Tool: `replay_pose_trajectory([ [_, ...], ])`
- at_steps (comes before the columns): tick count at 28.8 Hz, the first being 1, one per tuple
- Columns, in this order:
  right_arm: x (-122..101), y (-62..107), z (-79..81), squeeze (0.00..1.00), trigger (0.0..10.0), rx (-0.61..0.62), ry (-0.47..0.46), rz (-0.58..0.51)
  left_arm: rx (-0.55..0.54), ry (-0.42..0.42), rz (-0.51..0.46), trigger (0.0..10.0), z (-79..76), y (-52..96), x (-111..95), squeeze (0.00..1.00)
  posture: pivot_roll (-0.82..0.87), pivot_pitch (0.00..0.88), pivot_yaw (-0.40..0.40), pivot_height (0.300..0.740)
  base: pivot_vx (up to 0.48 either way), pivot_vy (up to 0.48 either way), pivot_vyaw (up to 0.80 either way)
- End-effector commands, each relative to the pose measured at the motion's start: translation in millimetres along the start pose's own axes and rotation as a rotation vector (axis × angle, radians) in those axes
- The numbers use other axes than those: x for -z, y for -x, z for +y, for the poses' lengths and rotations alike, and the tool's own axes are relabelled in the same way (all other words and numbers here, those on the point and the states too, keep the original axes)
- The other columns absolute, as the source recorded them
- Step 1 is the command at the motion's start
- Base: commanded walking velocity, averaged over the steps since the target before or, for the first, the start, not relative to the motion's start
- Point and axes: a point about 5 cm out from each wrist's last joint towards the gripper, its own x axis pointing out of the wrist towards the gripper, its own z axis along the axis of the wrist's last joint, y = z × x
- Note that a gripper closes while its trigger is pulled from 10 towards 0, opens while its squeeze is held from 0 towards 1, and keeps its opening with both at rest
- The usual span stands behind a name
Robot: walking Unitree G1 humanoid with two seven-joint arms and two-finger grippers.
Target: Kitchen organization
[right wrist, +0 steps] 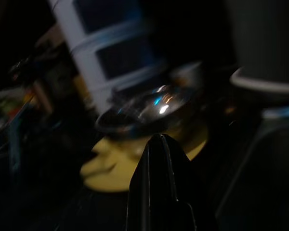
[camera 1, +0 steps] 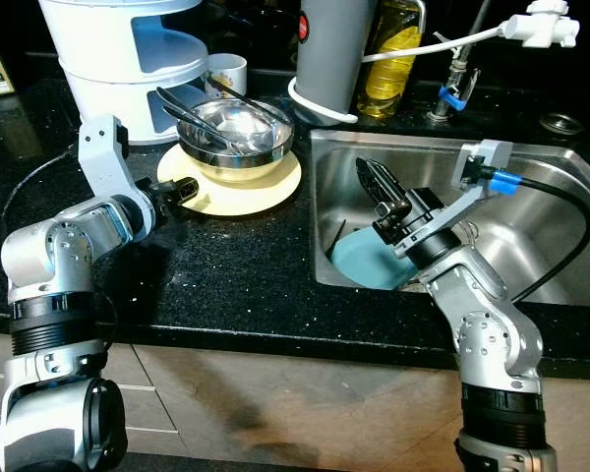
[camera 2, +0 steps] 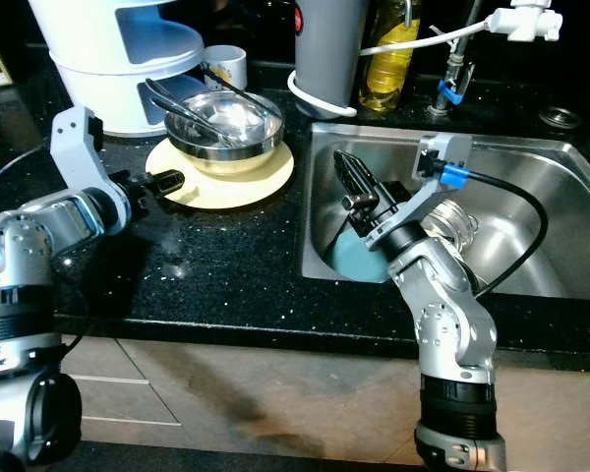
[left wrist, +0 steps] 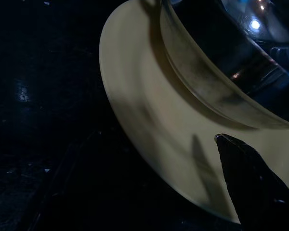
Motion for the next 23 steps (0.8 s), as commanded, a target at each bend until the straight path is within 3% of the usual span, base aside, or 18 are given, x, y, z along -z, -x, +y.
replay_pose_trajectory([
  [1, 7.5, 3.1, 10.8, 0.0, 10.0, -0.093, -0.009, 0.078, -0.016, 0.022, 0.102, 10.0, 4.9, -5.2, 19.9, 0.0, 0.06, 0.185, -0.028, 0.74, 0.0, 0.0, 0.0],
  [2, 13.2, 9.3, 17.2, 0.0, 10.0, -0.172, 0.005, 0.169, -0.025, 0.022, 0.112, 10.0, 7.0, -5.9, 20.3, 0.0, 0.06, 0.184, -0.026, 0.74, 0.0, 0.0, 0.0],
  [4, 18.5, 16.9, 24.7, 0.0, 10.0, -0.248, 0.026, 0.251, -0.034, 0.032, 0.123, 10.0, 9.9, -6.7, 20.7, 0.0, 0.06, 0.183, -0.025, 0.74, 0.0, 0.0, 0.0],
  [18, 20.7, 19.1, 35.5, 0.0, 10.0, -0.285, 0.02, 0.282, 0.048, 0.113, 0.141, 10.0, -0.4, -14.1, 18.8, 0.0, 0.06, 0.185, -0.019, 0.74, 0.0, 0.0, 0.0],
  [19, 20.6, 19.5, 35.8, 0.0, 10.0, -0.287, 0.018, 0.284, 0.052, 0.12, 0.139, 8.7, -0.9, -14.6, 18.5, 0.0, 0.06, 0.185, -0.02, 0.74, 0.0, 0.0, 0.0],
  [20, 20.9, 19.8, 36.1, 0.0, 10.0, -0.287, 0.016, 0.285, 0.057, 0.142, 0.134, 0.0, -1.4, -15.5, 17.5, 0.0, 0.06, 0.186, -0.021, 0.74, 0.0, 0.0, 0.0],
  [23, 21.2, 20.4, 35.9, 0.0, 10.0, -0.285, 0.016, 0.287, 0.06, 0.148, 0.132, 0.0, -1.6, -15.8, 17.0, 0.0, 0.06, 0.187, -0.021, 0.74, 0.0, 0.0, 0.0],
])
